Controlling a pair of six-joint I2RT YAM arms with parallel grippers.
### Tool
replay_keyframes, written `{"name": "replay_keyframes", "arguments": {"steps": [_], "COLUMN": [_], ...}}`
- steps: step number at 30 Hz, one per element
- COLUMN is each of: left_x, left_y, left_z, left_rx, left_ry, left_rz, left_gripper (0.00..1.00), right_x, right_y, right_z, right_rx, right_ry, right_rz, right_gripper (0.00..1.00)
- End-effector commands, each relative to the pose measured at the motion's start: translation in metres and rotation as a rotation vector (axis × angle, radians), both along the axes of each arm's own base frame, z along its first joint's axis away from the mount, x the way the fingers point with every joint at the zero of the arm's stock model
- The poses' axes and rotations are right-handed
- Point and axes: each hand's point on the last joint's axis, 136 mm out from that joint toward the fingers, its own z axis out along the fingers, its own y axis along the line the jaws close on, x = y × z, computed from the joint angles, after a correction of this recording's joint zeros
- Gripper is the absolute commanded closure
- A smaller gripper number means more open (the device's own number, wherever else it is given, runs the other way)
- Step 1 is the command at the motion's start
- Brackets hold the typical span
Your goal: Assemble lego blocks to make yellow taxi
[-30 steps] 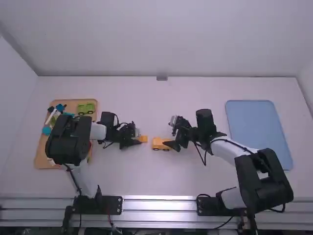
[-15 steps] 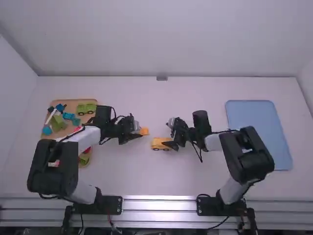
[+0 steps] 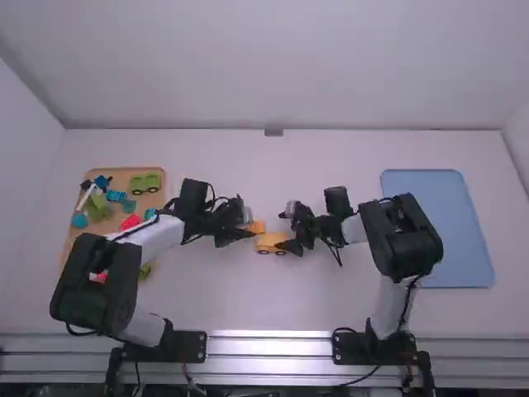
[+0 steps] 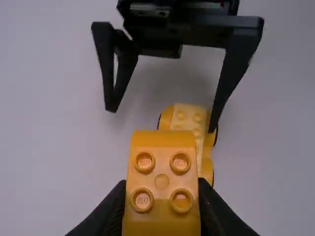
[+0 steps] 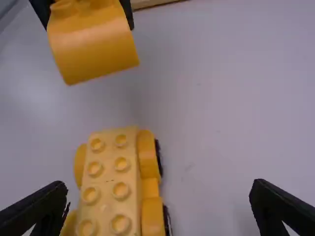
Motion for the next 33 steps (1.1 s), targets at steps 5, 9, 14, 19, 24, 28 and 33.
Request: {"name": "replay_keyframes", "arguments": {"steps": [5,9,14,19,24,28,33], "left_x": [-0.009,-0.002,-0.001,-0.006,-0.007,-0.009,-0.01], "left_y": [-0.012,-0.013,-0.012,-0.013,-0.013,-0.015,-0.017], "left_z": [-0.003,-0.001,-0.005,-0.01,-0.009,-0.009,-0.011], "left_rx": [0.001,-0.028,-0.055,-0.061,-0.066,-0.069,-0.067], "left_ry": [0.026,0.023,0.009,0.019,0.022,0.022,0.025], "left_rz": [-0.026,0.021,0.054,0.058,0.054,0.048,0.039], "left_gripper": [0.91,0.88,0.84,0.82,0.82,0.83,0.84], "right_x": [-0.011,-0.012,-0.02,-0.034,-0.022,-0.028,-0.023], "right_y": [0.009,0.005,0.002,0.003,-0.005,0.0,0.002], "right_z": [-0.001,0.006,0.003,-0.006,-0.022,-0.028,-0.023], "right_rx": [0.021,0.045,0.016,-0.009,-0.08,-0.059,-0.028], "right_ry": [-0.039,-0.025,-0.016,-0.03,-0.061,-0.095,-0.143], "right_rz": [0.082,0.085,0.102,0.132,0.024,0.009,-0.012], "right_gripper": [0.01,0.01,0.01,0.01,0.01,0.01,0.01]}}
